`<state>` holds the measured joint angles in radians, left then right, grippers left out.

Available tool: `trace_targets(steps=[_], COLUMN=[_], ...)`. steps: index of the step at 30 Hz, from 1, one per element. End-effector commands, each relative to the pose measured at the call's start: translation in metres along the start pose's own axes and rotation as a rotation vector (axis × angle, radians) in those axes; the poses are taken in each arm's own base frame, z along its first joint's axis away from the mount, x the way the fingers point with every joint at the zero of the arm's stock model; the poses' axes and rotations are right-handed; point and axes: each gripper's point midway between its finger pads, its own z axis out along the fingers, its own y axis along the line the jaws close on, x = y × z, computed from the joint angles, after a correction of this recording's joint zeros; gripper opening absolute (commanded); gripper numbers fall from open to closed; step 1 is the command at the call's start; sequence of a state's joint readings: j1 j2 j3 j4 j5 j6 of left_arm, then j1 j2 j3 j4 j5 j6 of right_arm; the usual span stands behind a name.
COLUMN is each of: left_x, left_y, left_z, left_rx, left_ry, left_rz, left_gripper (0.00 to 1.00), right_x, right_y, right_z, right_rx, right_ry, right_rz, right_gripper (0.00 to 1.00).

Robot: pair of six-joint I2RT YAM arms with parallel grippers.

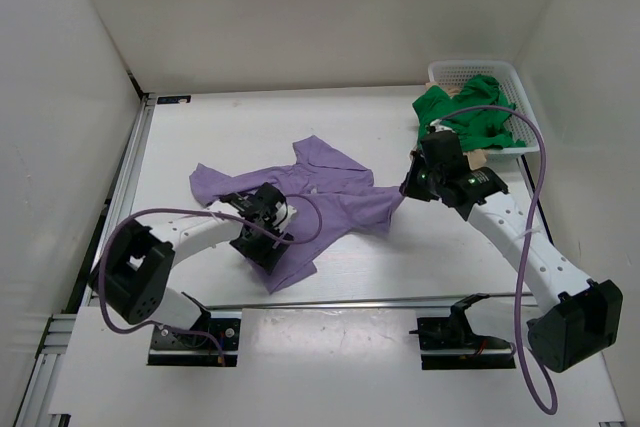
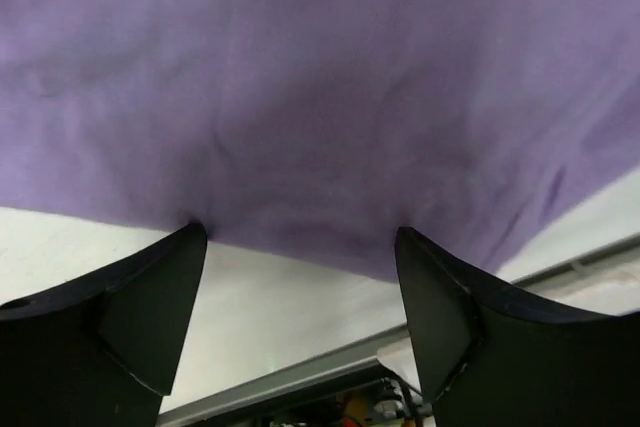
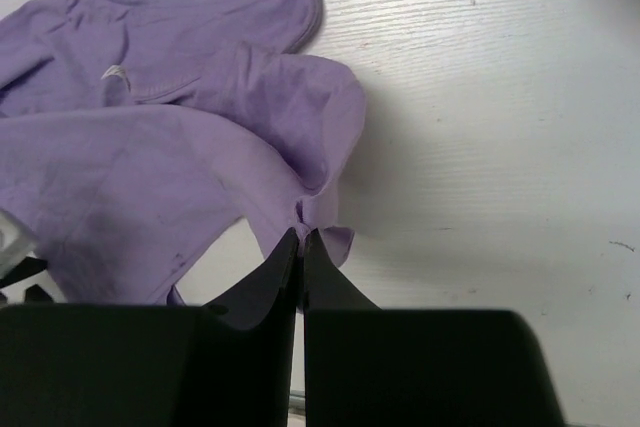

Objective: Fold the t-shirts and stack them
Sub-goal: Flatten out the tshirt

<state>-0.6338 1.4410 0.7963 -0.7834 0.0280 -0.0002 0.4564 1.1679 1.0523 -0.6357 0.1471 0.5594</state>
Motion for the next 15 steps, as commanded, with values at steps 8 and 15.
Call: trace_targets(steps=[8, 15], left_x=[-0.008, -0.062], left_y=[0.004, 0.129], left_z=[0.028, -0.075], left_rx=[-0.048, -0.42], left_ry=[-0.034, -0.374], left_rz=[0.024, -0.301], left_gripper=[0.1, 0.1], right_x=[-0.013, -0.011], right_y=[0.008, 0.03], right_z=[-0.005, -0.014], right_rx=[-0.019, -0.085], right_ry=[-0.054, -0.051], right_rz=[0.009, -0.063], right_gripper=[0.0, 0.0])
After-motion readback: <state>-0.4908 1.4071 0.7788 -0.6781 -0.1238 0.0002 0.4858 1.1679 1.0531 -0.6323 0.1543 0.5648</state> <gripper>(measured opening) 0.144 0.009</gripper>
